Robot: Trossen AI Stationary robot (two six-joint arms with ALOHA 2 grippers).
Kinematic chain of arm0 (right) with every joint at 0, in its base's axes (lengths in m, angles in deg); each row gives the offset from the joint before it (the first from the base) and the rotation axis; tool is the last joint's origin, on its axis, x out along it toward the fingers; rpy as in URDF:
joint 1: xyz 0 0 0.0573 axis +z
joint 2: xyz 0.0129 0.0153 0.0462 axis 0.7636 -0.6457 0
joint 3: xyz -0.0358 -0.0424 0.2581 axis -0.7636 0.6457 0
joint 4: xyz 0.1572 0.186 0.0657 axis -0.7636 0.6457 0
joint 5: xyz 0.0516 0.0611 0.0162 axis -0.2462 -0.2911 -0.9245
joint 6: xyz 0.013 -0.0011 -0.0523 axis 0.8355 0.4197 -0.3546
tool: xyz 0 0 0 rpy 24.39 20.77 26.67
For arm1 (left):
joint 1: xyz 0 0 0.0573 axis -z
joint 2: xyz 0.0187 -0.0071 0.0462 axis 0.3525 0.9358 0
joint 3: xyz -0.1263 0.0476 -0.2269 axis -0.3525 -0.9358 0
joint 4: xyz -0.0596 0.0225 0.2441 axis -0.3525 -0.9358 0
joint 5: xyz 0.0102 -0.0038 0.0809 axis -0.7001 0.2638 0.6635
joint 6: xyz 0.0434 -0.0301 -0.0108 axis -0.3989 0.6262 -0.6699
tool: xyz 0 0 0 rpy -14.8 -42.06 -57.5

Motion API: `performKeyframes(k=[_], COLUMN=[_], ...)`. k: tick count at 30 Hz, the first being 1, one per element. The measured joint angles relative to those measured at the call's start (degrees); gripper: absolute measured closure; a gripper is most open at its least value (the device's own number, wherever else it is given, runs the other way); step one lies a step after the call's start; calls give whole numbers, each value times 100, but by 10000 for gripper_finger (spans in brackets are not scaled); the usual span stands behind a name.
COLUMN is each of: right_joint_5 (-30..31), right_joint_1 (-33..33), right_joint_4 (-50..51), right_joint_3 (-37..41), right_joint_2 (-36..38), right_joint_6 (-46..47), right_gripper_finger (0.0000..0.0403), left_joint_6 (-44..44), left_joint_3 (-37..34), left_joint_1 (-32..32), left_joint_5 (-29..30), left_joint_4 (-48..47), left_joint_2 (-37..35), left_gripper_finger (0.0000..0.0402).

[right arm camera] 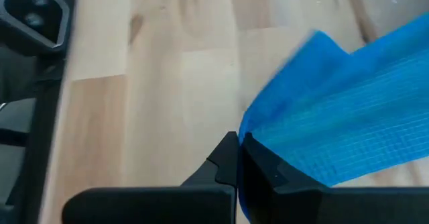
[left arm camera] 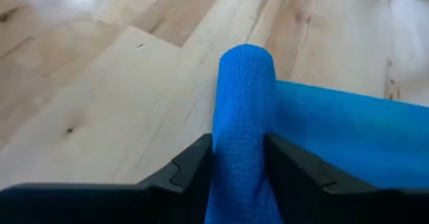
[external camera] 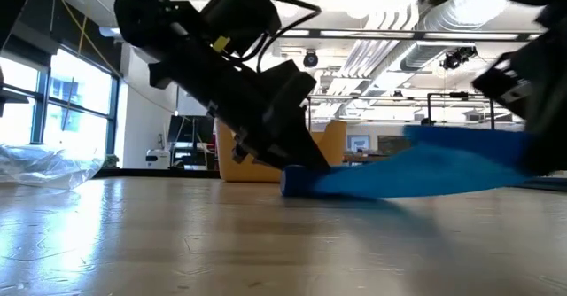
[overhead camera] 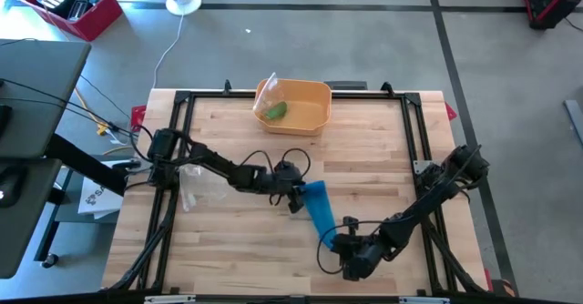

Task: Roll bandage
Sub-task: Roll the blue bandage

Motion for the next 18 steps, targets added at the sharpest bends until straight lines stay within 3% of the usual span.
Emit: performKeyframes(k=[6, 12, 18], right_joint_5=[3, -50, 334], right_joint_1=[218, 447, 538], right_joint_4=[-291, -723, -727], right_joint_3=[2, 4, 4], right_joint_2=[-7, -7, -7], right_joint_6=[-5, 36, 51], right_gripper_finger=[403, 403, 403], left_joint_6=[276, 620, 345], left_joint_3=[-22, -49, -35], left_joint_1=[-245, -483, -454], left_joint_5=[-272, 258, 258], left_joint_4=[385, 183, 230], left_joint_2=[26, 80, 55], left_gripper_finger=[275, 276, 276])
